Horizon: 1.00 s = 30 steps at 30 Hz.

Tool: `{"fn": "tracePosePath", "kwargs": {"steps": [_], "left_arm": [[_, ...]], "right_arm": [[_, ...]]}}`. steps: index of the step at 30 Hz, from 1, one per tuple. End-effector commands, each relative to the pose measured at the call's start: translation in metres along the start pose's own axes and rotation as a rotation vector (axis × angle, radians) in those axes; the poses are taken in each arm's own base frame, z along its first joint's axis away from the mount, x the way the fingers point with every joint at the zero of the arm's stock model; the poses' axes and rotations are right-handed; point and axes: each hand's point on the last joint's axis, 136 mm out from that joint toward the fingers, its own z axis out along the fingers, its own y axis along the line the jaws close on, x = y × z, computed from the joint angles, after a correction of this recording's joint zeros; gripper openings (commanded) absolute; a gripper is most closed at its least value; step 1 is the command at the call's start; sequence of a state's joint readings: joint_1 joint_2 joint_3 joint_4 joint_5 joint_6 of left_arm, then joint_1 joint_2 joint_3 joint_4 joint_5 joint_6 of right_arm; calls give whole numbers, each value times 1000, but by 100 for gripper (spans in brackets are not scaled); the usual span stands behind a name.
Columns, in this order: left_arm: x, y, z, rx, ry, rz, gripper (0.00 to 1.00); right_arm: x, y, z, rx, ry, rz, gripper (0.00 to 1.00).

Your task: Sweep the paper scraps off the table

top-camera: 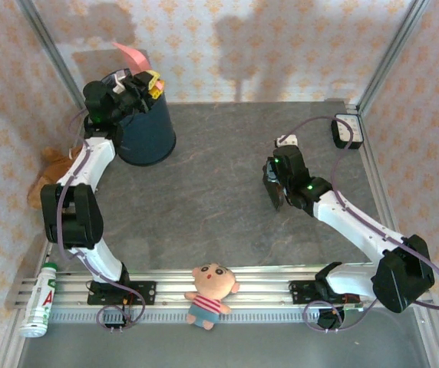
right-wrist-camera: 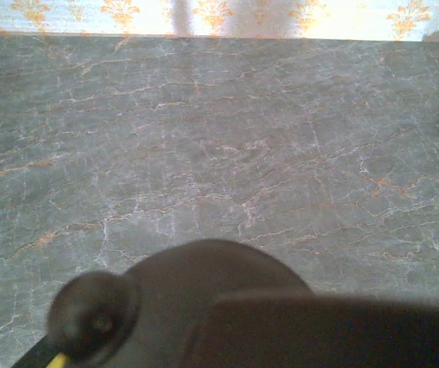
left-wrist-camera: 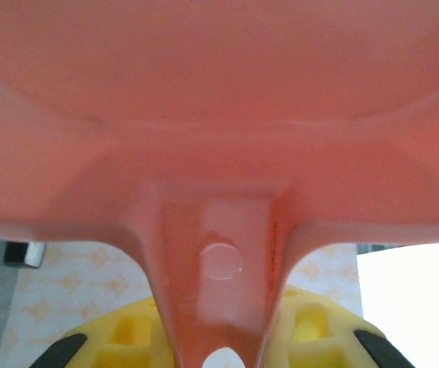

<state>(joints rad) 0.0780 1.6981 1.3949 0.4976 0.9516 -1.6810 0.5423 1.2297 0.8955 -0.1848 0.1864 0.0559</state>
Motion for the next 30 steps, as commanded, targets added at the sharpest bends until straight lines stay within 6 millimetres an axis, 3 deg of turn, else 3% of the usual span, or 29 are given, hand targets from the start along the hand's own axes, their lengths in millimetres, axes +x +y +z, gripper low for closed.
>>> {"fn": "tracePosePath", "kwargs": {"steps": [1,8,18,30], "left_arm": [[18,-1,-7,-108,28,156,0],[27,28,-28,-405,44,378,0],[48,65,-52,-769,198,700,0],[65,93,-69,-1055,319,929,0]], "right_arm": [[8,-4,3,11,16,11,0],[9,-4,5,10,19,16,0],[8,-4,5,14,13,24,0],[8,-6,6,24,10,30,0]]}}
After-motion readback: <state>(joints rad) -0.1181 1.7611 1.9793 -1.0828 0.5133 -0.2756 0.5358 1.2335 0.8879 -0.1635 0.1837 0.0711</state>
